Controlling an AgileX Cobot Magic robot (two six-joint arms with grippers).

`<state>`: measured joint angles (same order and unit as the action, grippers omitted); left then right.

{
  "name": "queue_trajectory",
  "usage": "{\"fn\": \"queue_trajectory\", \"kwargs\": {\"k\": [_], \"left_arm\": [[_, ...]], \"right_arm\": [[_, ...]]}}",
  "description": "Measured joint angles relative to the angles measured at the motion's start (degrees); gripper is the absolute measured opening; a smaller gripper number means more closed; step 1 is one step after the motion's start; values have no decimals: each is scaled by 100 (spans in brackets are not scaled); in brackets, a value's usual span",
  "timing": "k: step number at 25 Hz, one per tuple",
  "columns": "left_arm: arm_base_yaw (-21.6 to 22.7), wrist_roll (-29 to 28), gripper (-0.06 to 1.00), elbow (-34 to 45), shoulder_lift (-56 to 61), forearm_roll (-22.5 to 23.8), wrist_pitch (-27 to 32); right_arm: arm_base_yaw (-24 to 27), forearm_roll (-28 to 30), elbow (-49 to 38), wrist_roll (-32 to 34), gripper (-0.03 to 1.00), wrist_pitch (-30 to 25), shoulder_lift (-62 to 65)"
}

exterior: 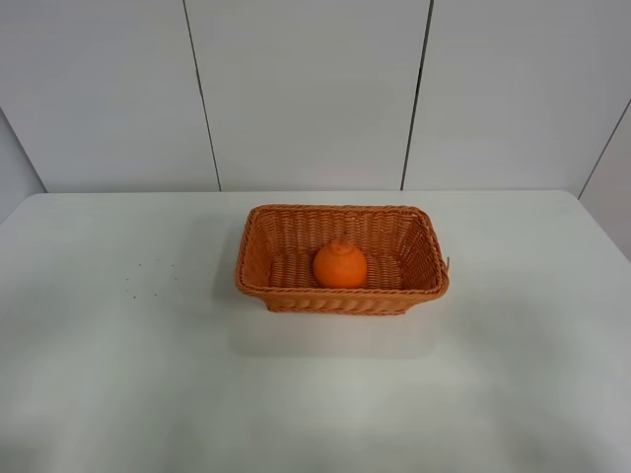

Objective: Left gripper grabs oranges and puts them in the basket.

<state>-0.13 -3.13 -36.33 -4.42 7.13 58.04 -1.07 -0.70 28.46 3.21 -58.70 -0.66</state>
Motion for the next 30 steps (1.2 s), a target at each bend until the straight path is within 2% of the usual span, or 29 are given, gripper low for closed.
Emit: {"fn": "queue_trajectory", "kwargs": {"k": [7,21,30], "left_arm": [[0,-12,88,592,-5,-81,423],[0,-26,88,803,1,-5,259],[0,-26,88,803,465,-5,253]], "right_arm": [[0,0,0,0,69,0,0],[0,0,0,0,69,0,0],[0,0,0,0,69,0,0]]}}
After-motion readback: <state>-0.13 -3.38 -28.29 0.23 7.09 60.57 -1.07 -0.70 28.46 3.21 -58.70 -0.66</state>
